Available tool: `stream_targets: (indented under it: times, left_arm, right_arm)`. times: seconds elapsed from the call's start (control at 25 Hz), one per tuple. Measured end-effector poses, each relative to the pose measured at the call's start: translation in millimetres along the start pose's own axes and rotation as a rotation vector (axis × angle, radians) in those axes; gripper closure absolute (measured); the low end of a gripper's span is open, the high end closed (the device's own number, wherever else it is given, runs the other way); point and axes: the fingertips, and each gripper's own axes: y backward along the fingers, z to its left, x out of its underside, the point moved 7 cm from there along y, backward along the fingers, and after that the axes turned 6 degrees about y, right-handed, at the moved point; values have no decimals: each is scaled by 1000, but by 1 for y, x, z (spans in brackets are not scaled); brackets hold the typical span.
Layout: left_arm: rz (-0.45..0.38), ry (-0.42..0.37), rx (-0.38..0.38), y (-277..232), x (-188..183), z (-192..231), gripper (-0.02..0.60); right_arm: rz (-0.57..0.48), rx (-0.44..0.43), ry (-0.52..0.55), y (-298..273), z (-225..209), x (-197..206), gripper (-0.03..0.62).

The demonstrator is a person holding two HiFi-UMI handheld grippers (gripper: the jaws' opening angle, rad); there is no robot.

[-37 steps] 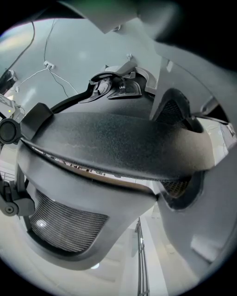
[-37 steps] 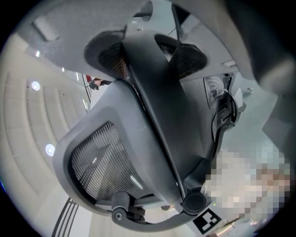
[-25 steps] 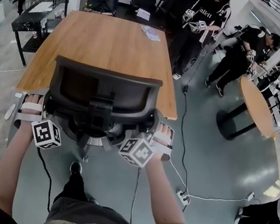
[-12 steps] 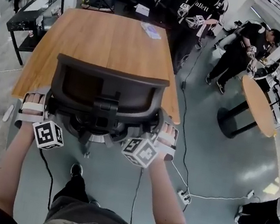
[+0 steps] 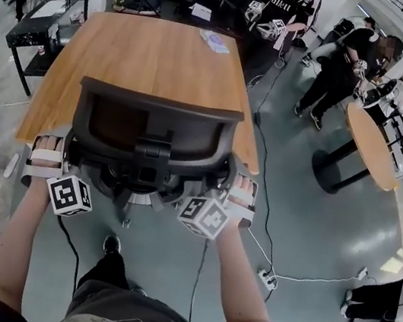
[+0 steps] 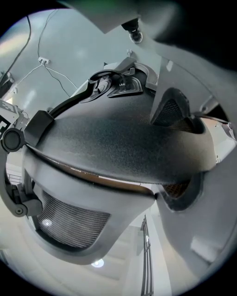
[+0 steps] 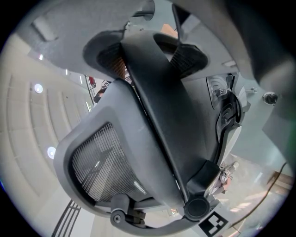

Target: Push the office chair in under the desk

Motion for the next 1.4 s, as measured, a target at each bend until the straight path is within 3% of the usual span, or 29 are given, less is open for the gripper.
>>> stream_targets:
  times: [0.28,0.52,0.64,0.72,0.8,0.92,1.12,1.32,1.4]
  left_arm:
    - [-12,1,2,-12,0,11,264]
    - [-25,-8,27,-27,-2,23,255]
    - [-39,-10,-23,-26,0,23,236]
    - [-40,6,-93,-23,1,23,176]
    - [-24,40,-157,-18,3,24,135]
    - [0,106,-243,-8,10,29,124]
    - [15,264,-281,30,12,35,128]
    - [4,398,-297,91,5,28,187]
    - [2,443,-296,118,1,19,243]
  right_arm:
    - [-18,7,1,-11,-7,-4,321]
    - [-29,-45,16,-25,-17,-6,321]
    - [-35,-70,27,-24,-15,-6,319]
    - [-23,-94,24,-20,-14,-4,274]
    - [-15,-93,5,-12,-14,-2,255]
    - [-25,-62,-33,5,-16,3,253]
    - [-71,-27,-84,40,-16,11,253]
    - [-148,-43,-224,79,-13,5,253]
    - [-177,-70,-294,93,-5,4,253]
